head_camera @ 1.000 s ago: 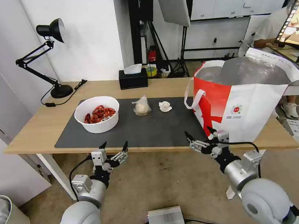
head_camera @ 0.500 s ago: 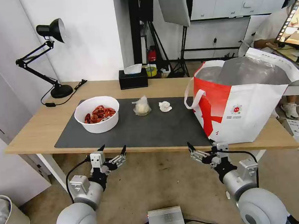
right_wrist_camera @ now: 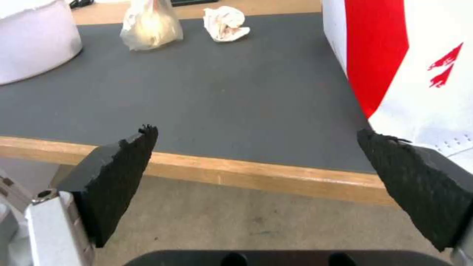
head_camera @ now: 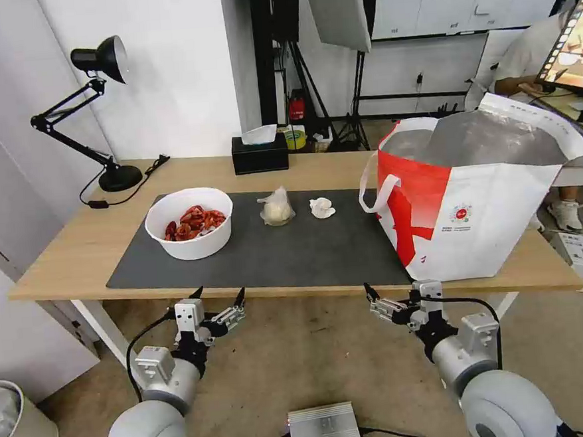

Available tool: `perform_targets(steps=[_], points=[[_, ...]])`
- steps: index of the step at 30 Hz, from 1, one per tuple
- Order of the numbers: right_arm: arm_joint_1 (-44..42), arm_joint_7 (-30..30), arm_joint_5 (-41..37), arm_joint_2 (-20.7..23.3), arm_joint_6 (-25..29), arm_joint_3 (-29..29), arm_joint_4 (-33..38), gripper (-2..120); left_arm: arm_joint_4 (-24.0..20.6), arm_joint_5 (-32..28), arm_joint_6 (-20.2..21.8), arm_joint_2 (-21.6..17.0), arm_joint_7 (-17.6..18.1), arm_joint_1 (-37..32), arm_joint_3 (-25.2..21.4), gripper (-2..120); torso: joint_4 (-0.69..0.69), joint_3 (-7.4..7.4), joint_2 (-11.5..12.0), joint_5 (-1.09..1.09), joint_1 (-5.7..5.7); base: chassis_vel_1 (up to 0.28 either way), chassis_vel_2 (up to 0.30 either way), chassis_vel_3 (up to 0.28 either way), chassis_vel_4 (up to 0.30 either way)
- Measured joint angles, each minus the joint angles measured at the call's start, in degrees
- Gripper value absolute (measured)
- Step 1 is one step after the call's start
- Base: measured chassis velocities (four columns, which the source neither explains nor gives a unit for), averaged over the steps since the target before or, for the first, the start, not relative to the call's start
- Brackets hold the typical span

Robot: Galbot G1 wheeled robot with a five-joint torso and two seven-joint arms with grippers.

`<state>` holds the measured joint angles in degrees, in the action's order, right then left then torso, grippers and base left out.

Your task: Pick up the trash from the table and place it into the takeout bag.

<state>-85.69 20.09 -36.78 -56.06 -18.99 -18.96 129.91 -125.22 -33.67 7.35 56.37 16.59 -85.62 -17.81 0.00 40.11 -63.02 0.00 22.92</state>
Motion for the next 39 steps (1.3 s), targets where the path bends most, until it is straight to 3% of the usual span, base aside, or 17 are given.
perform_targets(steps=[8,14,27,34,39], points=[[1.43,0.80,0.11,0.02,-1.15,1.12,-0.02,100,-0.07,0.23,-0.18,0.45,-0.02,-0.36,-0.18,100,-0.01,0.00,0.00,0.00,0.00,0.000,0.000,0.000,0.000],[4.56,-3.60,0.68,-0.53,1.61,2.91,-1.04,100,-0.16,0.36,-0.20,0.84,-0.41,-0.84,-0.75,100,-0.01,0.00,0.00,-0.01,0.00,0.000,0.000,0.000,0.000],[21.79,-11.17,-1.15,-2.81,3.26,9.44,-11.78,100,0.28,1.10,-0.35,1.09,-0.35,-1.51,-0.58,100,-0.01,0.01,0.00,0.00,0.00,0.000,0.000,0.000,0.000],[33.54,-11.54,-3.11,-5.26,0.80,14.61,-19.50,100,0.61,1.70,-0.42,1.94,-0.30,-1.98,-0.92,100,0.01,0.01,0.00,-0.01,0.00,0.000,0.000,0.000,0.000],[38.79,-8.70,-3.06,-7.23,-3.03,18.52,-23.67,100,0.65,1.98,-0.47,2.72,-0.27,-2.34,-1.38,100,0.00,0.01,0.00,0.00,0.01,0.000,0.000,0.000,0.000]])
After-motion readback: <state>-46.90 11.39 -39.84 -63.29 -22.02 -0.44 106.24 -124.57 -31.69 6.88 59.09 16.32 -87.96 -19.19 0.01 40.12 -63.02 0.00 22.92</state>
